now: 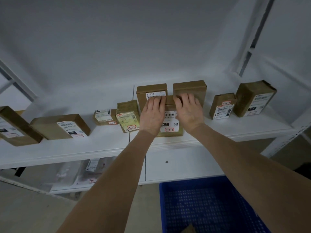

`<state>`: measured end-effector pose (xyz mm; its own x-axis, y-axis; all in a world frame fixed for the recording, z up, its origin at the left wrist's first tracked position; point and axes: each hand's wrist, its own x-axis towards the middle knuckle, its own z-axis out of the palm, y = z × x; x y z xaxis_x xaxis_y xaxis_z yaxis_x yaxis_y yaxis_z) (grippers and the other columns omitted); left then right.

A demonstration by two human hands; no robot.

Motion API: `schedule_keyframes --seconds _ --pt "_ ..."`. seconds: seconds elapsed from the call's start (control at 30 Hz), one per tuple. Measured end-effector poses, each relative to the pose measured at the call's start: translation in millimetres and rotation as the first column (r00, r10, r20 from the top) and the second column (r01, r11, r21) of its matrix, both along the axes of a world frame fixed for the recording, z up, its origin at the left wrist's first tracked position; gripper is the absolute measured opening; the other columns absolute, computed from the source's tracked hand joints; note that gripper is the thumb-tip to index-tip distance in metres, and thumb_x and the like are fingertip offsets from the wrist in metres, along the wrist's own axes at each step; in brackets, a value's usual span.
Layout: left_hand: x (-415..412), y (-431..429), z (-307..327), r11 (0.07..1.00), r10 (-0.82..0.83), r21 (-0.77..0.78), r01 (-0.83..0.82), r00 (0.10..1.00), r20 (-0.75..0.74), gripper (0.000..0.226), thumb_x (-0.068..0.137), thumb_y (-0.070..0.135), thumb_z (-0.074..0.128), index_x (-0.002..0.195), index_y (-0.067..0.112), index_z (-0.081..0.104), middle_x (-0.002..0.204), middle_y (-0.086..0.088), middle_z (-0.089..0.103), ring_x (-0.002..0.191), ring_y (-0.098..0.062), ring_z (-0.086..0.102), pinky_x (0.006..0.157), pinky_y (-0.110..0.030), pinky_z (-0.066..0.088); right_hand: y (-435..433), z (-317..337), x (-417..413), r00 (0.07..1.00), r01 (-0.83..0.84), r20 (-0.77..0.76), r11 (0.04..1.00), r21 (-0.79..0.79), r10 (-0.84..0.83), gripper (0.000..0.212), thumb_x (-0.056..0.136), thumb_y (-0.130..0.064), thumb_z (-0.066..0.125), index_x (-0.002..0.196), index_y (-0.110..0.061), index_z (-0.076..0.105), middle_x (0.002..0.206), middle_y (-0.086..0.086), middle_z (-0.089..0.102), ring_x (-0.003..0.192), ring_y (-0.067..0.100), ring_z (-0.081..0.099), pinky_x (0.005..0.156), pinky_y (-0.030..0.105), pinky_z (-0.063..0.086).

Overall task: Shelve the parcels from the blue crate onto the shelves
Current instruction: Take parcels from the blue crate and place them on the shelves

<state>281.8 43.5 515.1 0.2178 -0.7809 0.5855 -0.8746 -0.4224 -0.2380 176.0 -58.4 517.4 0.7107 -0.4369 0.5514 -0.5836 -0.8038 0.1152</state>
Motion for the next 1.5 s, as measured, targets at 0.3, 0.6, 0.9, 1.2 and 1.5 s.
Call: schedule_keyframes --seconds 0.3,0.6,0.9,1.2,1.5 --pt "10.5 -9.2 -0.4 0.999 0.035 0.014 -0.035 0.999 -0.015 0.082 0.047 0.01 0.088 0.124 0.001 0.059 0.105 -0.013 0.063 0.099 -0.028 0.063 0.09 -0.034 0.052 -3.6 -5.5 11.7 0.995 -0.01 0.103 1.0 -0.001 0.01 0.072 0.047 -0.016 0.093 0.112 -0.006 0.064 0.1 0.013 0.062 0.086 0.03 0.061 0.07 0.037 0.052" --pt "19.5 -18.1 -1.7 0.999 0.038 -0.006 -0.039 0.999 -0.024 0.078 0.05 0.009 0.086 0.123 0.001 0.059 0.106 -0.013 0.063 0.098 -0.028 0.062 0.089 -0.033 0.052 -10.1 -7.5 22.8 0.995 0.009 0.102 1.0 0.017 -0.011 0.069 0.051 -0.013 0.091 0.114 -0.007 0.063 0.103 0.013 0.062 0.091 0.031 0.061 0.074 0.04 0.053" --pt "20.3 -20.6 -0.6 0.999 0.045 0.02 -0.044 0.998 -0.048 0.079 0.053 0.01 0.086 0.125 0.002 0.055 0.11 -0.015 0.061 0.102 -0.029 0.061 0.092 -0.035 0.051 -10.9 -6.9 23.7 0.996 0.029 0.081 0.999 0.031 -0.032 0.057 0.065 -0.005 0.08 0.119 -0.007 0.06 0.111 0.014 0.061 0.097 0.032 0.059 0.076 0.042 0.051" --pt "8.4 1.4 9.0 0.99 0.093 0.119 -0.077 0.985 -0.142 0.076 0.069 0.014 0.077 0.137 0.006 0.044 0.13 -0.015 0.051 0.12 -0.031 0.05 0.102 -0.038 0.043 5.2 9.1 7.0 0.999 0.045 -0.027 0.988 0.146 -0.042 0.068 0.072 -0.005 0.072 0.135 -0.008 0.046 0.132 0.019 0.049 0.118 0.037 0.048 0.092 0.047 0.045" --pt "-31.3 36.1 -22.8 1.0 -0.01 0.019 0.015 0.979 -0.202 0.055 0.06 0.003 0.071 0.114 0.006 0.061 0.106 -0.014 0.06 0.091 -0.03 0.06 0.074 -0.036 0.054 31.5 -9.9 -32.7 1.0 -0.005 0.013 0.988 0.155 0.003 0.062 0.064 -0.006 0.075 0.123 -0.009 0.057 0.116 0.017 0.056 0.103 0.035 0.054 0.082 0.043 0.048"
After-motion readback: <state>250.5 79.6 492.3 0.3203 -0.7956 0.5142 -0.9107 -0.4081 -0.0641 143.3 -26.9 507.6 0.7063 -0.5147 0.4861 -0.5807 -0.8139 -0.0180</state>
